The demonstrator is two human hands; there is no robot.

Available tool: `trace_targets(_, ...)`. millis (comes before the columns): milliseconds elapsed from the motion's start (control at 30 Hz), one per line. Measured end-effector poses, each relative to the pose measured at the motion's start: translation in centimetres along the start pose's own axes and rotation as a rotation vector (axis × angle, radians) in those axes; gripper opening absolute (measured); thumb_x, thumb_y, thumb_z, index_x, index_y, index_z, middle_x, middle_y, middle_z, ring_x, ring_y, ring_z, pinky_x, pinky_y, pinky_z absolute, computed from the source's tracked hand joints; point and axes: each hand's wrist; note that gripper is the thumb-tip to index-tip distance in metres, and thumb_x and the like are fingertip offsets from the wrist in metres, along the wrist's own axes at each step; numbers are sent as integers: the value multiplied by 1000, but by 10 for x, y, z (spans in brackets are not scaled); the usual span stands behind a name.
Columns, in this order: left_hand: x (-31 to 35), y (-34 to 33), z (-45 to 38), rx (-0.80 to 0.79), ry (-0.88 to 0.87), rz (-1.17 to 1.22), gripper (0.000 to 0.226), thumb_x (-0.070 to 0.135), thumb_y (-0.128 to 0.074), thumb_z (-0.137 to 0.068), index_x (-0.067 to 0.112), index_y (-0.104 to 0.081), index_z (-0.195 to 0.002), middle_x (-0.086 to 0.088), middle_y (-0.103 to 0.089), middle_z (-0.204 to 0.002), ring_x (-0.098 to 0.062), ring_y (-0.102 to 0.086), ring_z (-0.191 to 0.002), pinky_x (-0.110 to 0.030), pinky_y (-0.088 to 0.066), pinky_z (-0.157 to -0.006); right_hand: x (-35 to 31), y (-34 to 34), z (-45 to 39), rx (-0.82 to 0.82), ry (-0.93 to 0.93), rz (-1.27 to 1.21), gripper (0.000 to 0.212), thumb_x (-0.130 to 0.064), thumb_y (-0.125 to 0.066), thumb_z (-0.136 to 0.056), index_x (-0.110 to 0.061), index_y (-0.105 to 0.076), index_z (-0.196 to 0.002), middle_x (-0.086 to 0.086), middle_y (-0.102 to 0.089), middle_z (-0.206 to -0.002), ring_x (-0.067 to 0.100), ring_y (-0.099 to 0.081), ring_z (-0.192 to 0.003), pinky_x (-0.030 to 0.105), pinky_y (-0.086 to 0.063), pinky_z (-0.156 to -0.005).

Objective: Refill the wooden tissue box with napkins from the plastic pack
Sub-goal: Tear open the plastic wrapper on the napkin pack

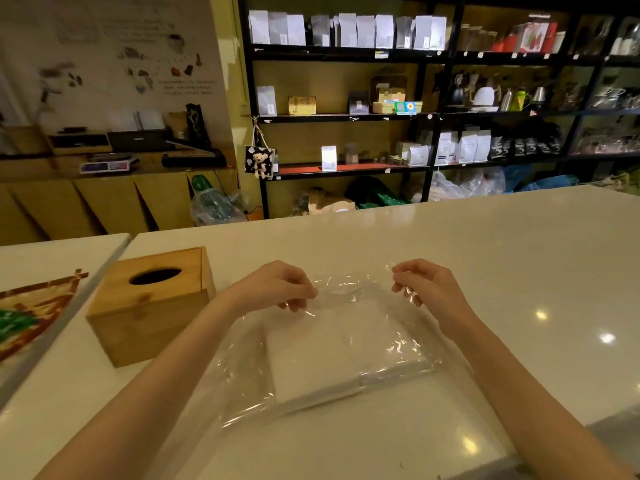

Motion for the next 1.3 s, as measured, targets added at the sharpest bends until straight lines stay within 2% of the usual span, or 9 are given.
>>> trace_targets(133, -8, 6, 20, 121, -32, -3, 10, 12, -59, -85, 14, -65, -93, 3, -66, -78, -10, -61, -71, -18, -48, -68, -6, -22, 4, 65, 262, 626, 50, -18, -64, -83, -21, -45, -128, 2, -57, -117, 20, -48, -110, 30, -42, -88)
trace_targets(233, -11, 7, 30, 212, -59, 42, 15, 10, -61, -83, 15, -63, -97, 4, -67, -77, -9, -62, -71, -16, -48, -67, -30, -50, 8, -101, 523, 877, 44, -30, -58, -87, -22, -48, -129, -1, -50, -134, 19, -37, -127, 34, -29, -104)
trace_targets(367, -18, 0, 40, 319, -75, 80, 20, 14, -60, -84, 20, -59, -103, 4, -70, -79, -5, -64, -72, -13, -45, -64, -54, -98, 9, -499, 441, 895, 40, -40, -58, -84, -23, -56, -120, -1, -64, -117, 18, -56, -108, 37, -41, -98)
trace_targets(467, -27, -1, 46, 398, -85, 175, 15, 23, -53, -89, 20, -58, -103, -2, -71, -83, -10, -65, -77, -22, -47, -74, -55, -124, 7, -593, 300, 799, 46, -44, -64, -79, -18, -58, -117, 3, -68, -105, 15, -60, -87, 32, -49, -83)
trace_targets(633, -34, -6, 47, 380, 30, 383, 40, 45, -22, -95, 23, -51, -113, -2, -69, -90, -18, -61, -96, -28, -40, -89, -52, -138, 10, -622, 268, 693, 32, -33, -68, -80, -10, -67, -102, -3, -61, -72, 10, -56, -63, 19, -42, -58)
trace_targets(833, -43, -14, 47, 309, 55, 395, 50, 53, -13, -93, 27, -45, -121, -7, -66, -99, -23, -59, -104, -42, -32, -109, -44, -137, 9, -561, 311, 699, 16, -23, -70, -78, -10, -71, -88, -5, -60, -69, 9, -55, -63, 26, -48, -67)
trace_targets(967, -49, -14, 49, 234, 76, 402, 60, 60, -10, -88, 28, -43, -126, -8, -63, -114, -21, -56, -111, -40, -33, -109, -43, -137, 12, -526, 386, 692, 12, -21, -70, -77, -11, -71, -83, -3, -64, -73, 14, -58, -70, 33, -50, -72)
trace_targets(1200, -47, -10, 54, 195, 49, 418, 68, 56, -5, -90, 18, -49, -125, -9, -65, -109, -19, -60, -108, -24, -41, -90, -55, -129, 19, -533, 517, 636, 4, -14, -71, -75, -10, -72, -75, 5, -71, -72, 18, -62, -70, 35, -50, -71)
trace_targets(1300, -46, -10, 56, 200, 50, 382, 73, 54, -2, -91, 13, -54, -123, -12, -65, -113, -17, -61, -104, -26, -41, -95, -65, -121, 27, -530, 544, 596, 7, -17, -73, -75, -9, -72, -77, 7, -71, -72, 18, -63, -70, 33, -52, -73)
Point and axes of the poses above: each hand's wrist, its own z-axis away from the middle knuckle, its own y-axis out of the back of the hand, x = y × z
